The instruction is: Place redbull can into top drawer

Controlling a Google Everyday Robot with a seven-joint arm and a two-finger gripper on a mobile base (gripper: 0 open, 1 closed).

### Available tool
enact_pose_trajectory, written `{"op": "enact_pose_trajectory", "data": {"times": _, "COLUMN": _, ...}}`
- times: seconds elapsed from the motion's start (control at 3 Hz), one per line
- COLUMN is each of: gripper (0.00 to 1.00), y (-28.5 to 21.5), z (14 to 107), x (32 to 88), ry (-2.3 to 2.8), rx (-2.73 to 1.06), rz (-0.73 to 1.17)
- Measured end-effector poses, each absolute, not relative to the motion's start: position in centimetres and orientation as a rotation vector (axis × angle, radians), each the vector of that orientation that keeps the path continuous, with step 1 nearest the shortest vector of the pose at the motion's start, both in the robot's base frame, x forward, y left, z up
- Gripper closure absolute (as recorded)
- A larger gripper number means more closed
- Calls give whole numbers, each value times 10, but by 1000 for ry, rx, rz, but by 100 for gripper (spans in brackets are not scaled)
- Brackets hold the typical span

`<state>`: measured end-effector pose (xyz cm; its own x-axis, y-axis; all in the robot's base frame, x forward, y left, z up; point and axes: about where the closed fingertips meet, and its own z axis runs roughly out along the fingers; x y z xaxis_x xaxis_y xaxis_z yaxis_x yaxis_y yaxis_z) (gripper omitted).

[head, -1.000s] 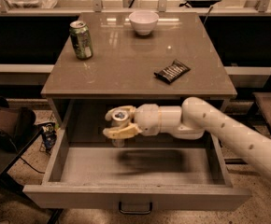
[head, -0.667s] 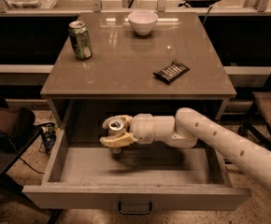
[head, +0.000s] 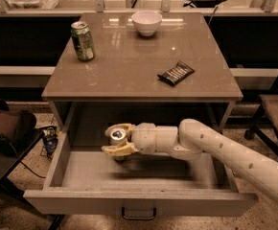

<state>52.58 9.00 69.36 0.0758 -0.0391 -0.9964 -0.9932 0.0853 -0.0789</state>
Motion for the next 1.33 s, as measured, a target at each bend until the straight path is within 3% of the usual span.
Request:
{"op": "enact_pose_trajectory", "data": {"times": 1.0, "gripper": 7, "y": 95, "z": 695, "x": 524, "ry": 1211, "rx": -1212, "rz": 1078}}
{"op": "enact_pose_trajectory", "data": {"times": 1.33, "gripper": 0, "y": 97, "z": 695, "x": 523, "ry": 1209, "rx": -1214, "rz": 1080}}
